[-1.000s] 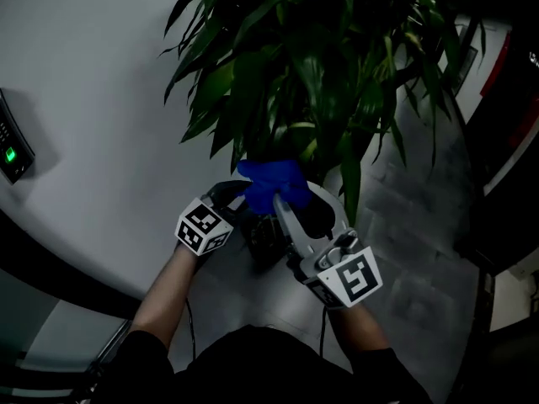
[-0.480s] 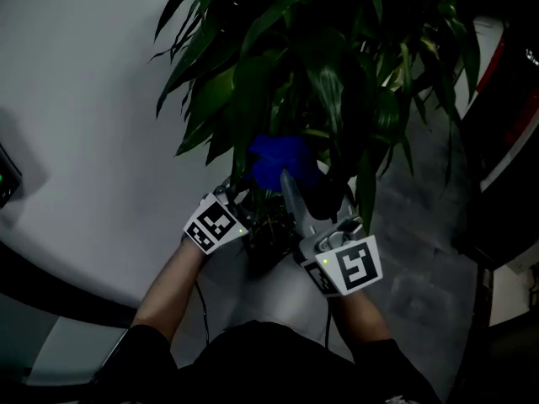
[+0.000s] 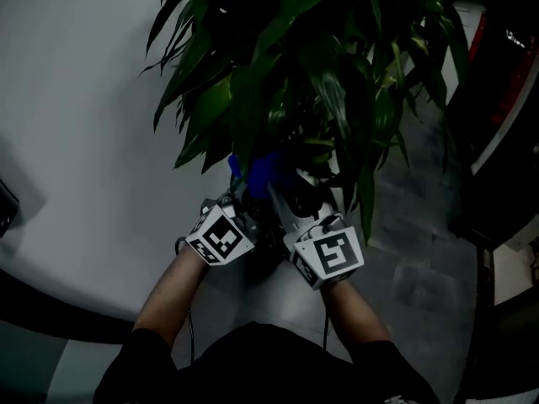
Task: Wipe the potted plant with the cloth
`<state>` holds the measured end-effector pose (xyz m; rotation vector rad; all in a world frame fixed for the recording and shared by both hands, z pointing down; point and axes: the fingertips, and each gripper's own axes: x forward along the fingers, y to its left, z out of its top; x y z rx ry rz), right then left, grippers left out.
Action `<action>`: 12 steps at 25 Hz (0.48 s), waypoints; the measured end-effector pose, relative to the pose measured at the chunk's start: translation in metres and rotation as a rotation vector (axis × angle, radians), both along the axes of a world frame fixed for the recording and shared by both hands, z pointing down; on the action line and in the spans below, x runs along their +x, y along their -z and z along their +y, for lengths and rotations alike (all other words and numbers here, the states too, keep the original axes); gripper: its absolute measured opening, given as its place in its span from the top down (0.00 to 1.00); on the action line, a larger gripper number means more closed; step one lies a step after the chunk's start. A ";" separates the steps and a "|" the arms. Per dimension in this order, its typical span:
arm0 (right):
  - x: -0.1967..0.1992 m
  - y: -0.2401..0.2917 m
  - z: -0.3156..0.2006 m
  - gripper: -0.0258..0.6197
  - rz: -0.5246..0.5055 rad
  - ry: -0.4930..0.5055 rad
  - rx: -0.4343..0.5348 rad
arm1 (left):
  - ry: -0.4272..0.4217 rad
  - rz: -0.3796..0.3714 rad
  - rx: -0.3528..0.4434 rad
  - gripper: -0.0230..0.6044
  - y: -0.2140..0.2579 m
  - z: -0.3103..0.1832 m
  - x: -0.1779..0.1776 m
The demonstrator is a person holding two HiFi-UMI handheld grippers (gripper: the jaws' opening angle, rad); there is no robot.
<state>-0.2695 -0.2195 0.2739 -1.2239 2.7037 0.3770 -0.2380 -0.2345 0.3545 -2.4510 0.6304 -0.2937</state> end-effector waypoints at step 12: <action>-0.001 -0.033 0.030 0.79 0.054 0.043 -0.066 | -0.025 0.112 -0.093 0.66 -0.011 0.019 -0.001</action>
